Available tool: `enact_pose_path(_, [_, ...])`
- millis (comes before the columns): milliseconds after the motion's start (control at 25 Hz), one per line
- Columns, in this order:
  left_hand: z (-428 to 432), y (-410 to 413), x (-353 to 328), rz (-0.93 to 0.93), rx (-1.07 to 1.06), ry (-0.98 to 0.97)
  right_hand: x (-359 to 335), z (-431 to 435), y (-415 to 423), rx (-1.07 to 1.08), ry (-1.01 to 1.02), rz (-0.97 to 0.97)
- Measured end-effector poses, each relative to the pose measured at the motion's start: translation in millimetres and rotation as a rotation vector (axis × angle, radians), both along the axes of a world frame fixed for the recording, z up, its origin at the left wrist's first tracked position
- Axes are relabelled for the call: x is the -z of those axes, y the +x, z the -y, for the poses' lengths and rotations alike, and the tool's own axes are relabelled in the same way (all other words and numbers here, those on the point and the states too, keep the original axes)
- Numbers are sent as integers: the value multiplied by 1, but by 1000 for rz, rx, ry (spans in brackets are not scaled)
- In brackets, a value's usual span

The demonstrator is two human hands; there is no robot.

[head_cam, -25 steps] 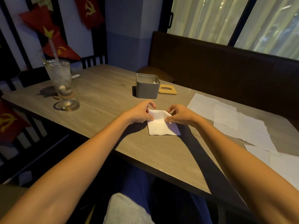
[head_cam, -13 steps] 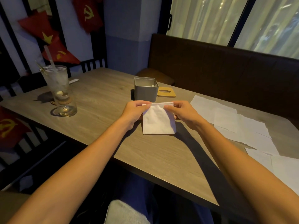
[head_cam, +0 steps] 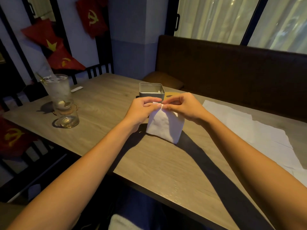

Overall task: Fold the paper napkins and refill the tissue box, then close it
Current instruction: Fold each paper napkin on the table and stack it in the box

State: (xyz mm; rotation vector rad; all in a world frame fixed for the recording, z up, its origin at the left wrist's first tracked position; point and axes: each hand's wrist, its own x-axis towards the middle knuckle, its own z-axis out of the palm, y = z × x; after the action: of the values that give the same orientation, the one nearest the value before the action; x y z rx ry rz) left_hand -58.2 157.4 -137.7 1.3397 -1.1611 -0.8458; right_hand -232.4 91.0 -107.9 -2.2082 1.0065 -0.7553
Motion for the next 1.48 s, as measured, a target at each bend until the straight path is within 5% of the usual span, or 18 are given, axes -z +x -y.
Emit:
enact_pose_path(800, [61, 54, -38, -85, -183, 1, -15, 62, 28, -30, 108, 144])
enact_pose_path(1040, [108, 75, -43, -67, -260, -16, -26, 107, 45, 105, 143, 204])
enact_pose_path(1480, [181, 104, -12, 500, -361, -58, -11, 188, 96, 236, -218, -298])
